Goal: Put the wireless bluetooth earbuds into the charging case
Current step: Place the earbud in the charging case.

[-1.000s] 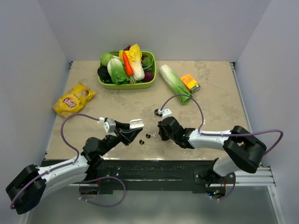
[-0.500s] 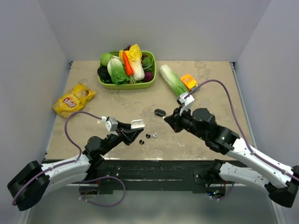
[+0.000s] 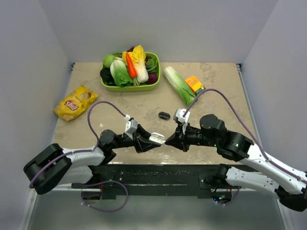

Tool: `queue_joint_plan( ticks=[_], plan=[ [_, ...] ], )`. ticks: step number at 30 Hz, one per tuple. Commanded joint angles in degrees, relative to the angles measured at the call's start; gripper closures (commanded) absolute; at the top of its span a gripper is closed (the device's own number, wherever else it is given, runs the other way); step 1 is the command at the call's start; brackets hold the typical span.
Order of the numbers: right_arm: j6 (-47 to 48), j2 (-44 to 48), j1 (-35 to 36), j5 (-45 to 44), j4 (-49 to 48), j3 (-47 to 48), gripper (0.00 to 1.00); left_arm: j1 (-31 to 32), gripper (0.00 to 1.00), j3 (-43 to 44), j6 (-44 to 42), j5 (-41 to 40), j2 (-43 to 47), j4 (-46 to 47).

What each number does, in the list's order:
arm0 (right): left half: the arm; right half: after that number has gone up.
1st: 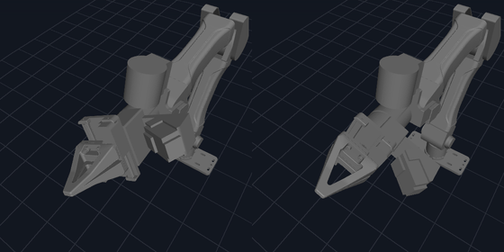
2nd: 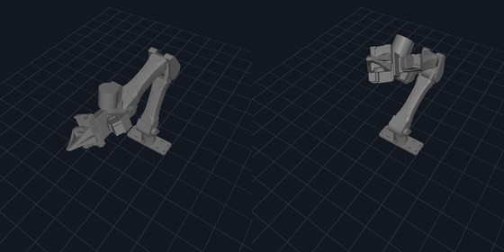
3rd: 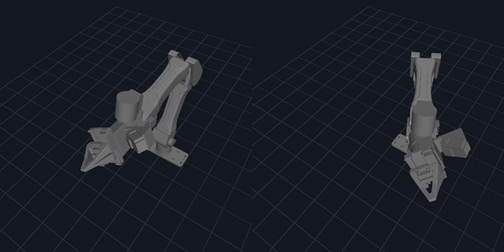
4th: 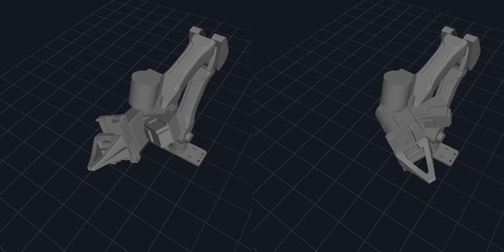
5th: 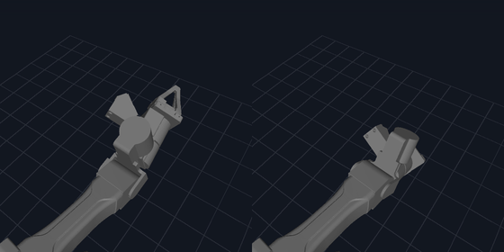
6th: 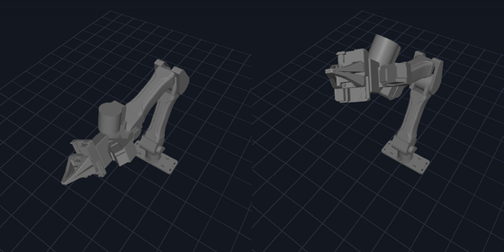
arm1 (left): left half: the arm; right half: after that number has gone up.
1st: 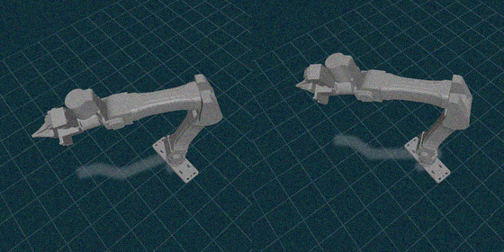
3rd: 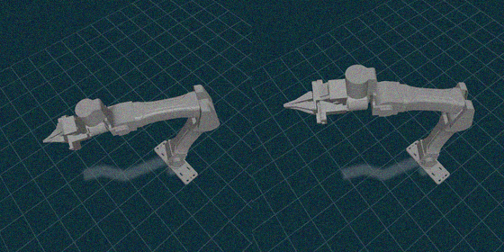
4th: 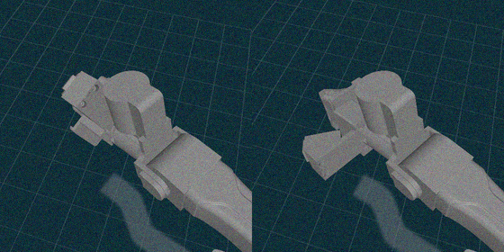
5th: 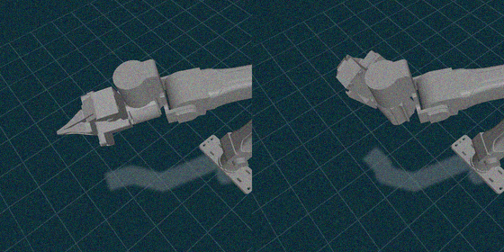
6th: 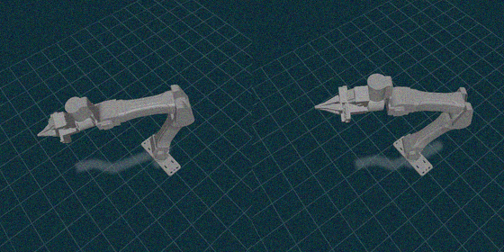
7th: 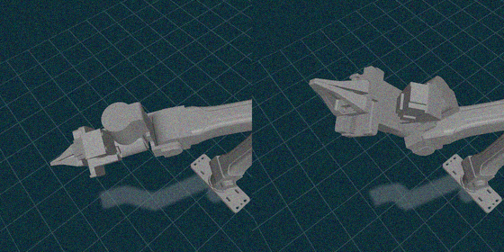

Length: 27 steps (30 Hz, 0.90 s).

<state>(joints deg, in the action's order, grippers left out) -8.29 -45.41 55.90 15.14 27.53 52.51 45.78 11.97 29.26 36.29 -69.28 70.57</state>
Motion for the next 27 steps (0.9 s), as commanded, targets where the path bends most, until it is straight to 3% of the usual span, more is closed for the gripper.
queue_joint_plan(
  ticks=[1, 9, 27],
  plan=[
    [1.3, -0.6, 1.8, 2.0, -1.8, 0.1, 1.00, 0.1, 1.00, 4.1, -1.0, 9.4, -0.8, 5.3],
    [1.1, -2.7, 3.1, 2.3, -5.6, 0.6, 1.00, 3.3, 1.00, 9.1, -7.7, 11.2, -0.4, -7.2],
    [2.3, -4.7, 5.1, -1.3, -5.2, 0.5, 1.00, 4.4, 1.00, 8.9, -7.8, 11.4, 0.0, -6.4]
  ],
)
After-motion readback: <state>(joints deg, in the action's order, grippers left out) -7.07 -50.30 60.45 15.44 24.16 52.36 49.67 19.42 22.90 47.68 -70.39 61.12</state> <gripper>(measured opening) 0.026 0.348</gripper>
